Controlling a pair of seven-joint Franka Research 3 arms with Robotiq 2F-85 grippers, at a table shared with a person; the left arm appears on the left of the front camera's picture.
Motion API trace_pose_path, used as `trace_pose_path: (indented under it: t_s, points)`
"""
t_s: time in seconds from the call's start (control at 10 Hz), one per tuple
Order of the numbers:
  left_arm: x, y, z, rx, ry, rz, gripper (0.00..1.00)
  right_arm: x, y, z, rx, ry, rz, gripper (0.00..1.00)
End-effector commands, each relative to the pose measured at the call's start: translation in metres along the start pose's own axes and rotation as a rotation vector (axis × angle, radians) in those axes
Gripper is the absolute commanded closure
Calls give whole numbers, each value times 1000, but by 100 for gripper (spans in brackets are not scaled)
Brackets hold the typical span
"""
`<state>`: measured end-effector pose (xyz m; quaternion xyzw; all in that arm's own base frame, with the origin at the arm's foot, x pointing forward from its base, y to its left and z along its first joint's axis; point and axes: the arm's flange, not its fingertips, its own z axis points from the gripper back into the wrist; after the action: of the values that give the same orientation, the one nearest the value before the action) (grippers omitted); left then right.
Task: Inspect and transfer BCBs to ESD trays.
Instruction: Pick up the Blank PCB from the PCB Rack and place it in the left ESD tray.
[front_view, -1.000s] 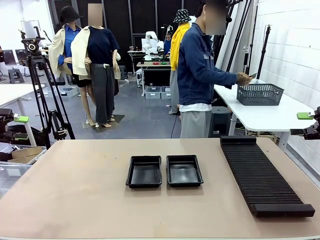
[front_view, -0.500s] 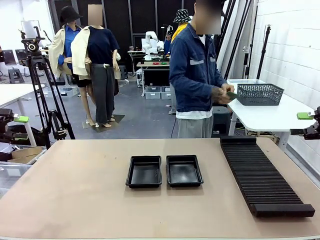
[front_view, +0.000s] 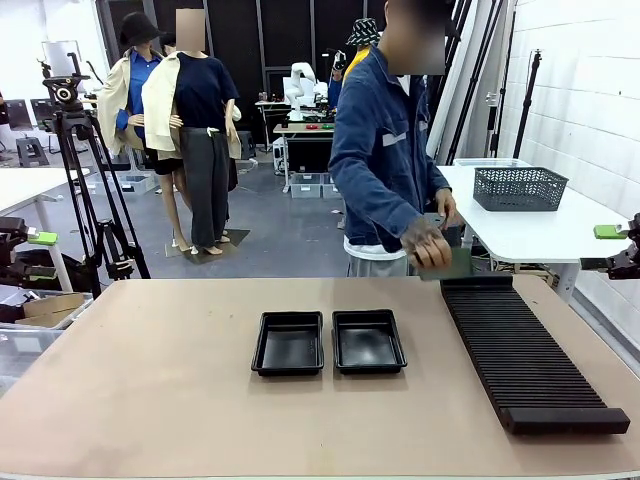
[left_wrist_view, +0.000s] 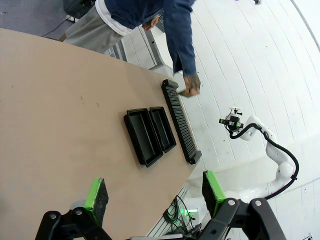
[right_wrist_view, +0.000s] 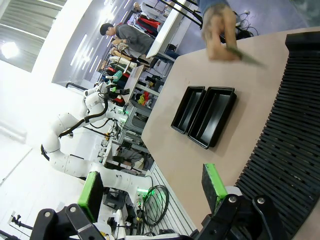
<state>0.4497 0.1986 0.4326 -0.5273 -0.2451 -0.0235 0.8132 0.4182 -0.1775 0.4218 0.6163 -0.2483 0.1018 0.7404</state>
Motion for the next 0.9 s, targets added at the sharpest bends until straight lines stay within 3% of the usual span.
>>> trace_pose_path:
  t_s: [0.0,0.8]
  points:
    - [0,0,2,6,0,-2,0,0,0,0,3,0,0,0]
    - [0,0,2,6,0,-2,0,0,0,0,3,0,0,0]
